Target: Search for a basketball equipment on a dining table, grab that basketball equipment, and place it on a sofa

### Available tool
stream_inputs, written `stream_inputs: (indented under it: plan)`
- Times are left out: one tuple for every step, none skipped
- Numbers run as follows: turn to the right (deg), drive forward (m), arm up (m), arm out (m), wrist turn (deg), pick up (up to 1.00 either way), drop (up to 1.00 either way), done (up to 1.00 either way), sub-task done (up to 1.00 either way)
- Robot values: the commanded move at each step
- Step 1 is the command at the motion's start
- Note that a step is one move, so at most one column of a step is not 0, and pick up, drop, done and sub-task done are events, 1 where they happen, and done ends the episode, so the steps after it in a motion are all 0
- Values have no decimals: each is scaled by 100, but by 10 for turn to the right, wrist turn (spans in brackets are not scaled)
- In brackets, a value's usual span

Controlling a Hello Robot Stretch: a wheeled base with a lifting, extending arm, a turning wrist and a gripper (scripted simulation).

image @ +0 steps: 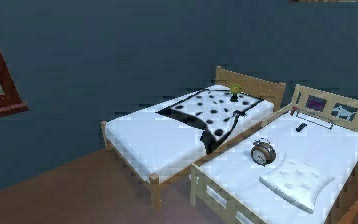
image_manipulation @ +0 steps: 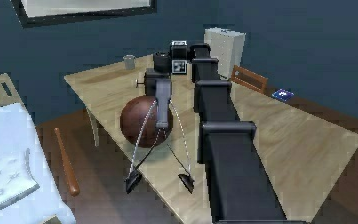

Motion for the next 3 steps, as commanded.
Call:
stream_inputs:
  plan:
    - [0,0,0,0,450,0,0,0,0]
    - [0,0,0,0,450,0,0,0,0]
    - [0,0,0,0,450,0,0,0,0]
